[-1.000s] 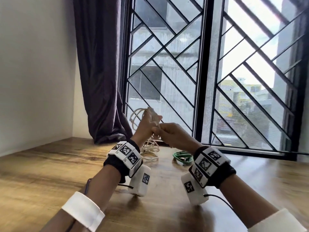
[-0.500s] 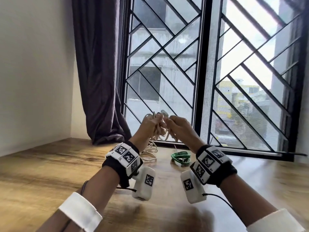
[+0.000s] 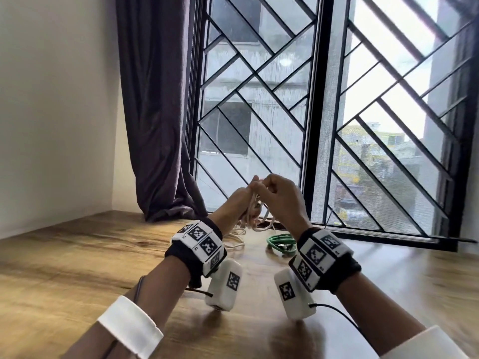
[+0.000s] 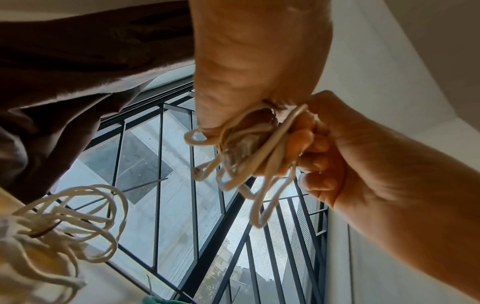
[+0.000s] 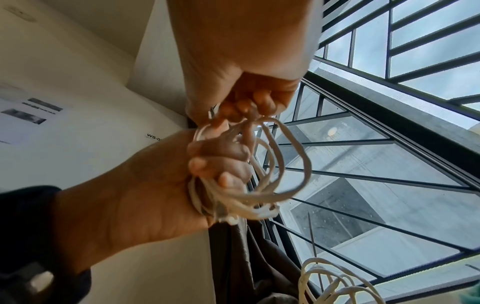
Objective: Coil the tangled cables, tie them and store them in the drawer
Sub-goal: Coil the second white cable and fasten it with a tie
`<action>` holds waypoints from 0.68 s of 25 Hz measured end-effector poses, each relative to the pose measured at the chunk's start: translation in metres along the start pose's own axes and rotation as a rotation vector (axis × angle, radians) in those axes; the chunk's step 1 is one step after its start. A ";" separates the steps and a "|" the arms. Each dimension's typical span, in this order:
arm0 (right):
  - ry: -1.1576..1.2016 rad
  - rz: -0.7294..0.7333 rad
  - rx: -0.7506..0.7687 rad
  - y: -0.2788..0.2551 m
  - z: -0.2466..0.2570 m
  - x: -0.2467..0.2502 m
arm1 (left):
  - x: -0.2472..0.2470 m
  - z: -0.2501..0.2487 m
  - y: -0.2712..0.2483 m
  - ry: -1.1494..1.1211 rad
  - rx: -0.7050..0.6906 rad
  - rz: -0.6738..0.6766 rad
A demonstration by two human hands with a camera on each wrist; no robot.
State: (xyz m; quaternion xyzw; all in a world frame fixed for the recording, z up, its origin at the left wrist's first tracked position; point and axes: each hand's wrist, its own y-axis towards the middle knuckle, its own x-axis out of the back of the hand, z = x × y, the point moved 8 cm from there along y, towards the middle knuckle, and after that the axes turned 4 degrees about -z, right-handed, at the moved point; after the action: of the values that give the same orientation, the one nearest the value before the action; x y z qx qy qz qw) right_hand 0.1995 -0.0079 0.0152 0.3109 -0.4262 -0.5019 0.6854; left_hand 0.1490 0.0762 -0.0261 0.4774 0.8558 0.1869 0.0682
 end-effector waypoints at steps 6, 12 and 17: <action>-0.012 -0.009 0.143 0.004 -0.011 0.005 | -0.010 0.002 -0.004 0.143 0.032 -0.019; 0.258 0.303 -0.097 0.000 -0.032 -0.021 | -0.023 0.007 -0.007 -0.042 0.061 0.113; 0.161 0.185 -0.072 0.000 -0.026 -0.005 | -0.033 0.010 -0.007 -0.197 0.089 0.281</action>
State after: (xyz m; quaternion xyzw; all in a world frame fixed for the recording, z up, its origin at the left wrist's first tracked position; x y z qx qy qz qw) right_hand 0.2224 -0.0035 0.0021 0.2845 -0.3783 -0.4253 0.7714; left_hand 0.1641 0.0475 -0.0404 0.6109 0.7773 0.1089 0.1035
